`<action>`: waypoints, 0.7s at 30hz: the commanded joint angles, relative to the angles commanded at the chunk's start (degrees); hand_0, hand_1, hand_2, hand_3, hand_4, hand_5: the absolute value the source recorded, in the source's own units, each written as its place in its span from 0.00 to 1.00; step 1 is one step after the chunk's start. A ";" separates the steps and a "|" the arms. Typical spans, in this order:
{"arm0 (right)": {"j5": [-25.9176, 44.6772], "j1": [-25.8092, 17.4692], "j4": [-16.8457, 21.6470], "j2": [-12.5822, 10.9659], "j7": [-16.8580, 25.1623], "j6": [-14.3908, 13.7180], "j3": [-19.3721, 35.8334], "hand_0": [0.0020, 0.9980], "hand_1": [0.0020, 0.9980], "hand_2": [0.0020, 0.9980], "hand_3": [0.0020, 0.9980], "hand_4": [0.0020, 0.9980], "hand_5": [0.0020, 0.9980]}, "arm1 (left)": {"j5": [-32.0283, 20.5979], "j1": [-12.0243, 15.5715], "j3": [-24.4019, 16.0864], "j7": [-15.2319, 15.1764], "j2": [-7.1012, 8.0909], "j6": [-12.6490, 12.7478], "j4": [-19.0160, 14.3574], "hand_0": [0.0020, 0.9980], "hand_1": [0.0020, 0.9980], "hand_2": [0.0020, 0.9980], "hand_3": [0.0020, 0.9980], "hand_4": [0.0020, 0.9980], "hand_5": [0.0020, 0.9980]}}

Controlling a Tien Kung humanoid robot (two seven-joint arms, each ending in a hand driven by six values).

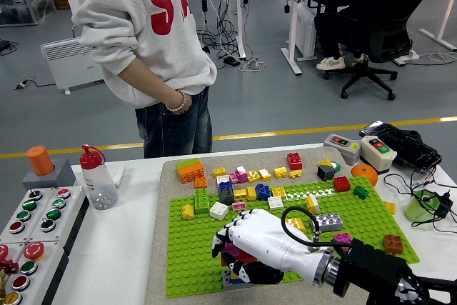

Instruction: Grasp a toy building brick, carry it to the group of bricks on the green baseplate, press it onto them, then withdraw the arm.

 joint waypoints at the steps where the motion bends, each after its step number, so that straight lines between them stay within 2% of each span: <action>1: 0.00 -0.01 0.01 0.00 -0.01 0.02 -0.01 0.62 0.61 0.59 0.57 0.36 0.15 | 0.00 0.01 0.00 0.00 0.00 0.00 0.00 0.65 0.69 0.67 0.58 0.28 1.00; 21: -0.02 -0.45 0.06 0.04 -0.27 0.40 -0.45 0.62 0.60 0.59 0.57 0.36 0.15 | 0.43 0.32 -0.18 0.17 -0.11 0.02 0.00 0.65 0.69 0.67 0.58 0.28 1.00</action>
